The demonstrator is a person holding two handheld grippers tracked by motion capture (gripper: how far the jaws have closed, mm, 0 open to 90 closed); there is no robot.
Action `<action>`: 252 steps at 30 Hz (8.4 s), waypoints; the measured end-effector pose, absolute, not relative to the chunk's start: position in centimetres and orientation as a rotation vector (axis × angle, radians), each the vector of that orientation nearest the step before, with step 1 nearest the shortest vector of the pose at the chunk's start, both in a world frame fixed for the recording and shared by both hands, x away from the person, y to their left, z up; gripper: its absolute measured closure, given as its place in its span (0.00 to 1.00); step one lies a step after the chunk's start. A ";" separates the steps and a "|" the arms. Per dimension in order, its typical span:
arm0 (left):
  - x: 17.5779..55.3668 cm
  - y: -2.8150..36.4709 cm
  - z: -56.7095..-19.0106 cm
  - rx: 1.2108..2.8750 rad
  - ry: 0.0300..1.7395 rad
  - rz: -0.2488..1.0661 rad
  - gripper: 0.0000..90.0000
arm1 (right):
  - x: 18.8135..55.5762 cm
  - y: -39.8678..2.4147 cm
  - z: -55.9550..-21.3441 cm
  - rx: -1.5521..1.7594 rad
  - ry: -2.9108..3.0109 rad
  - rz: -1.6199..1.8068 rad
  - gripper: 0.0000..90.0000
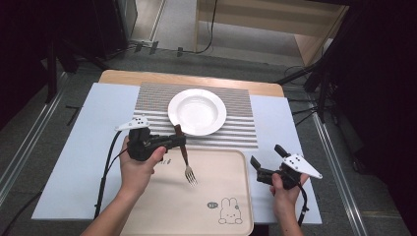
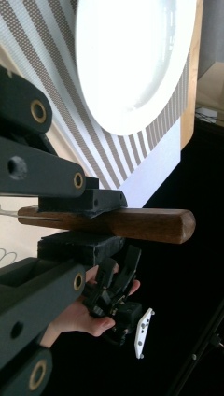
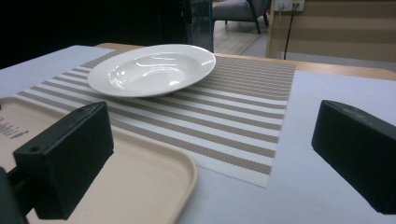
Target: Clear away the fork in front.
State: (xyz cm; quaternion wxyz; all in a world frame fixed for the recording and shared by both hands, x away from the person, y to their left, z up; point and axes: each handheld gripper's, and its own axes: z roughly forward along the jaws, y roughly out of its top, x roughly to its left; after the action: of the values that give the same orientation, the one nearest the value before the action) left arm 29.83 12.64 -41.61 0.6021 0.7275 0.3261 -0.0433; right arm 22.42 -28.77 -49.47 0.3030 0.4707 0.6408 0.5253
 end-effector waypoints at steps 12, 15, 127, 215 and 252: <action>28.9 14.8 -41.9 1.682 0.769 -0.111 0.89 | 20.5 -32.2 -49.9 1.260 1.658 1.361 0.00; 28.7 15.4 -41.9 1.680 0.773 -0.117 0.89 | 20.0 -32.7 -50.1 1.261 1.660 1.349 0.00; 24.5 15.6 -47.7 2.199 0.831 0.178 0.99 | 18.6 -35.3 -51.7 1.282 1.651 1.306 0.00; 30.3 18.5 -46.7 1.943 0.947 0.053 0.21 | 18.8 -35.0 -51.8 1.264 1.671 1.282 0.00; 35.5 15.2 -43.3 1.937 0.901 0.055 0.00 | 18.7 -34.7 -51.8 1.220 1.694 1.274 0.00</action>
State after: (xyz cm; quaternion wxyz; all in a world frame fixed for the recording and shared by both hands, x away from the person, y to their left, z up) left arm 35.52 15.17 -43.29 0.4813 0.7945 0.3696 0.0225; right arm 18.70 -34.72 -51.80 0.3409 0.4691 0.6512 0.4896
